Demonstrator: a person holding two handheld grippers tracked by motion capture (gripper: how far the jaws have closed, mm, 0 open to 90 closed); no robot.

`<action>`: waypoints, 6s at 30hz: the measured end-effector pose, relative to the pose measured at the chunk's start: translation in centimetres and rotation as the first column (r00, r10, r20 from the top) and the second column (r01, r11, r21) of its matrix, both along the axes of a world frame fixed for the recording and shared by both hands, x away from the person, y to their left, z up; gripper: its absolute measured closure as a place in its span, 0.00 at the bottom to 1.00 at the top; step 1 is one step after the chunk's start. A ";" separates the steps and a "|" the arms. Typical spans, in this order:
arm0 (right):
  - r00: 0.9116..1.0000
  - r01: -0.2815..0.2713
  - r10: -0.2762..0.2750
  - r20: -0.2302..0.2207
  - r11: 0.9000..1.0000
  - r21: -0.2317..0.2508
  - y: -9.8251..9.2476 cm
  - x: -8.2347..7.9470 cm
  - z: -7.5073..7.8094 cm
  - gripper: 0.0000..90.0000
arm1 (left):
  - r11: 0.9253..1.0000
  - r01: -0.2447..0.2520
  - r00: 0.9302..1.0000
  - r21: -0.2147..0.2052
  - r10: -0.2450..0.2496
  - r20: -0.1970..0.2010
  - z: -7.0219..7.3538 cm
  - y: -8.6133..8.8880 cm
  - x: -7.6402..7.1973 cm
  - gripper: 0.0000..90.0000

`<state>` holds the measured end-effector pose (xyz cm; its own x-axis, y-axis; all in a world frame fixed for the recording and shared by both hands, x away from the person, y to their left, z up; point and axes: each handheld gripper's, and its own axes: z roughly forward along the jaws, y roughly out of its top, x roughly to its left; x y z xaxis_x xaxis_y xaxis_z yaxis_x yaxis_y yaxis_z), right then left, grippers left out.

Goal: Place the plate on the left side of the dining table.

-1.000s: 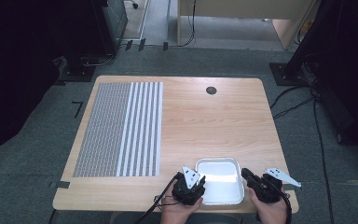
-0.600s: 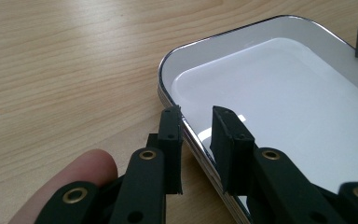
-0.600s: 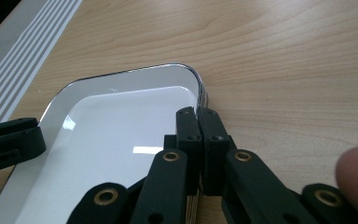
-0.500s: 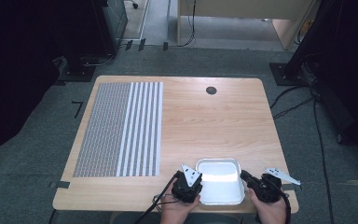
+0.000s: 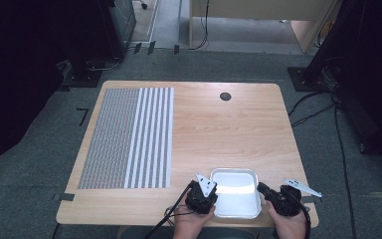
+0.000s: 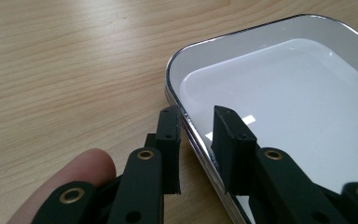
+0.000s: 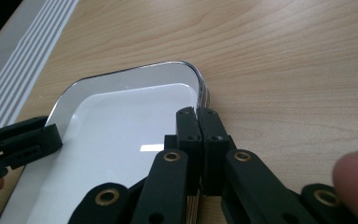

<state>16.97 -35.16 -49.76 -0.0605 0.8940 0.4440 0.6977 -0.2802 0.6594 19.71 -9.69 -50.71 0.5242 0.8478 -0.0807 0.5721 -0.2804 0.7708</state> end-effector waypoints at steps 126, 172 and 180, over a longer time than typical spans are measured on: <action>1.000 0.029 -0.029 -0.010 0.999 0.029 18.2 8.8 3.9 1.00 | 0.974 -0.199 0.980 -0.109 0.199 -0.005 5.3 16.6 6.3 0.84; 0.997 -0.040 0.039 -0.066 0.999 -0.014 32.8 20.0 1.4 1.00 | 0.913 -0.405 0.914 -0.052 0.403 -0.039 2.6 28.7 17.3 0.92; 0.997 -0.046 0.044 -0.062 0.999 -0.027 34.0 23.0 -0.2 0.99 | 0.897 -0.440 0.896 -0.032 0.437 -0.078 1.0 29.6 20.1 0.92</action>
<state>39.95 -1.17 -49.97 -0.0742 0.9032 0.4228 0.7486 -0.2297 0.6220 39.80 19.93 -49.68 0.0918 0.9846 -0.1485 0.6788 0.0473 0.7328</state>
